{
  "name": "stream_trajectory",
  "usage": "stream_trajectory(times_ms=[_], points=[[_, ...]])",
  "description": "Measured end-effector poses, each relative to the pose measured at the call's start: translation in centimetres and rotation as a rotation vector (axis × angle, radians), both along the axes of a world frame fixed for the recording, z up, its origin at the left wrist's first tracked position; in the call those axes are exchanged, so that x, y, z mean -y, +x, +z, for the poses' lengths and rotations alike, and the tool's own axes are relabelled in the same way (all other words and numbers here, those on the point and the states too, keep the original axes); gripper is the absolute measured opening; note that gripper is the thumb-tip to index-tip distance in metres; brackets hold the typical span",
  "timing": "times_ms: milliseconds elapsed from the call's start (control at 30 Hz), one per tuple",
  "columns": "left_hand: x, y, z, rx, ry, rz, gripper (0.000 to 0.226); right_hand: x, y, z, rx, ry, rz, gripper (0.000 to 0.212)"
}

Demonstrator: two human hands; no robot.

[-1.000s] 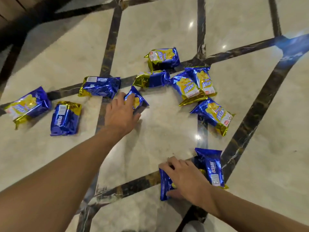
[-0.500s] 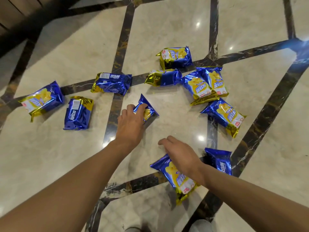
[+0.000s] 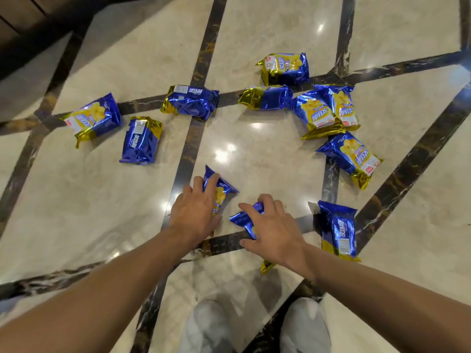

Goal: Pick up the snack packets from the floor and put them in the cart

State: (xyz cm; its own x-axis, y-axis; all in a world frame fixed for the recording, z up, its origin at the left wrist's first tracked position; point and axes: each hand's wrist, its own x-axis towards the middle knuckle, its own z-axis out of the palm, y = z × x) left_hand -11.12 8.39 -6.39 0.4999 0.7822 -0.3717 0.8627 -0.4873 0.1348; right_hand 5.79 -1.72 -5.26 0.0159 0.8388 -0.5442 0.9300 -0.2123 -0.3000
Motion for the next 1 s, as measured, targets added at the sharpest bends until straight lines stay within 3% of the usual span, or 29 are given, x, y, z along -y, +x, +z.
stream_trajectory(times_ms=[100, 333, 467, 700, 1000], points=[[1.4, -0.3, -0.3, -0.067, -0.046, 0.03, 0.1, 1.5, -0.8, -0.9, 0.041, -0.04, 0.067, 0.08], [1.5, -0.8, 0.1, 0.016, -0.038, 0.075, 0.081, 1.2, 0.1, -0.4, 0.033, 0.1, -0.007, 0.065], [-0.8, -0.9, 4.9, 0.105, -0.012, 0.191, 0.076, -1.9, 1.6, 3.9, 0.019, 0.272, -0.148, 0.058], [-1.5, -2.2, 27.8, 0.233, 0.125, 0.4, 0.072, -5.8, -0.9, 27.0, -0.096, 0.518, -0.261, 0.053], [4.5, -9.0, 66.3, 0.363, 0.156, 0.676, 0.075, -5.0, -9.9, 63.9, -0.189, 0.501, -0.189, 0.055]])
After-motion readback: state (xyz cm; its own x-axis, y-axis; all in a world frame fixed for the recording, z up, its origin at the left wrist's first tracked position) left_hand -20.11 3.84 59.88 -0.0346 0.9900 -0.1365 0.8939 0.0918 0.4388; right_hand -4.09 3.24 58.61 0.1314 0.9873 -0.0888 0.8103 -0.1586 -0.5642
